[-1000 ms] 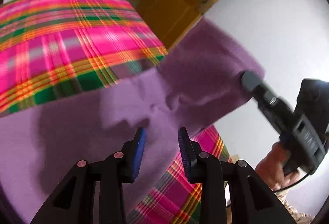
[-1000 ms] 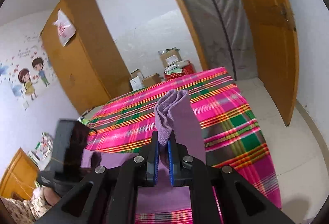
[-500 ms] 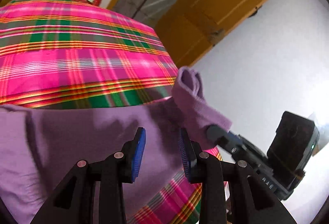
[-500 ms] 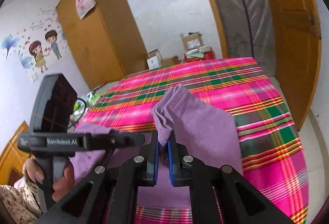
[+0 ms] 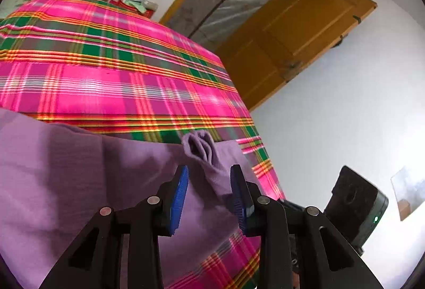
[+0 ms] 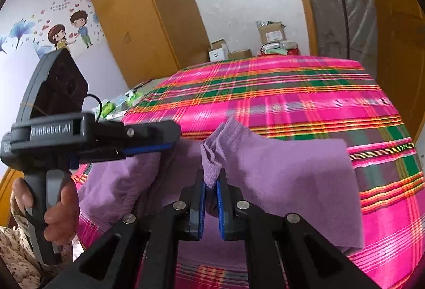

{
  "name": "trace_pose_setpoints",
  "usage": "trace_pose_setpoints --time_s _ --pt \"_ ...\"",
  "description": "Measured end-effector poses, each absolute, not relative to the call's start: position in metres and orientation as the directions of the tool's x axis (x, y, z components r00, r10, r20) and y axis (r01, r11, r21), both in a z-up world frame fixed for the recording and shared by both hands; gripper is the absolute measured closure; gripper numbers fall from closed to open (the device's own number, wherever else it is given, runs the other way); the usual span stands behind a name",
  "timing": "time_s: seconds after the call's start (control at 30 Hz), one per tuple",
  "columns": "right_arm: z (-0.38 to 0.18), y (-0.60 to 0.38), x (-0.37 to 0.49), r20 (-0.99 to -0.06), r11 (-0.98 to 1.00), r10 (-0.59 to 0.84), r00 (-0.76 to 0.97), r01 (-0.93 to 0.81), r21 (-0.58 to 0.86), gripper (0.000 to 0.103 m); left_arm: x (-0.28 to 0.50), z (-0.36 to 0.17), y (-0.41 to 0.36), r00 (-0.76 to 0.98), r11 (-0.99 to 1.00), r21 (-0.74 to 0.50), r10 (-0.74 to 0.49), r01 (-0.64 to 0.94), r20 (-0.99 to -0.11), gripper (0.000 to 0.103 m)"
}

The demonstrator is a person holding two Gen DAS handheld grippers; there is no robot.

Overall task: Fold clothes
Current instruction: 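Lower the held corner onto the garment and open the right tool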

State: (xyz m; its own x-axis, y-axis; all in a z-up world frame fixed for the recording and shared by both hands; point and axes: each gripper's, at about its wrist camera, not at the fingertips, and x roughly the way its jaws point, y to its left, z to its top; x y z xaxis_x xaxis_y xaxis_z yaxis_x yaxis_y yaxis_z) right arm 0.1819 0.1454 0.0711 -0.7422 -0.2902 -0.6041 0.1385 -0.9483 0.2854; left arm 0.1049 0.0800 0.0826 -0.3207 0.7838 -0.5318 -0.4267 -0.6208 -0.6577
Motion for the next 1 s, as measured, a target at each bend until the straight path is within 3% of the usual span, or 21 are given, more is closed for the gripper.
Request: trace_pose_setpoints --time_s 0.53,0.8,1.0 --pt "0.037 0.118 0.173 -0.671 -0.95 -0.304 -0.677 0.161 0.268 0.095 0.095 0.067 0.066 -0.333 -0.646 -0.66 0.763 -0.383 -0.554 0.07" --pt "0.034 0.109 0.183 -0.664 -0.93 -0.363 -0.654 0.216 0.296 0.083 0.092 0.064 0.07 -0.333 -0.657 -0.65 0.754 -0.381 -0.566 0.07" --pt "0.033 0.11 0.193 -0.653 -0.902 -0.43 -0.623 0.26 0.346 0.083 0.09 0.069 0.081 -0.332 -0.658 -0.636 0.753 -0.403 -0.569 0.07"
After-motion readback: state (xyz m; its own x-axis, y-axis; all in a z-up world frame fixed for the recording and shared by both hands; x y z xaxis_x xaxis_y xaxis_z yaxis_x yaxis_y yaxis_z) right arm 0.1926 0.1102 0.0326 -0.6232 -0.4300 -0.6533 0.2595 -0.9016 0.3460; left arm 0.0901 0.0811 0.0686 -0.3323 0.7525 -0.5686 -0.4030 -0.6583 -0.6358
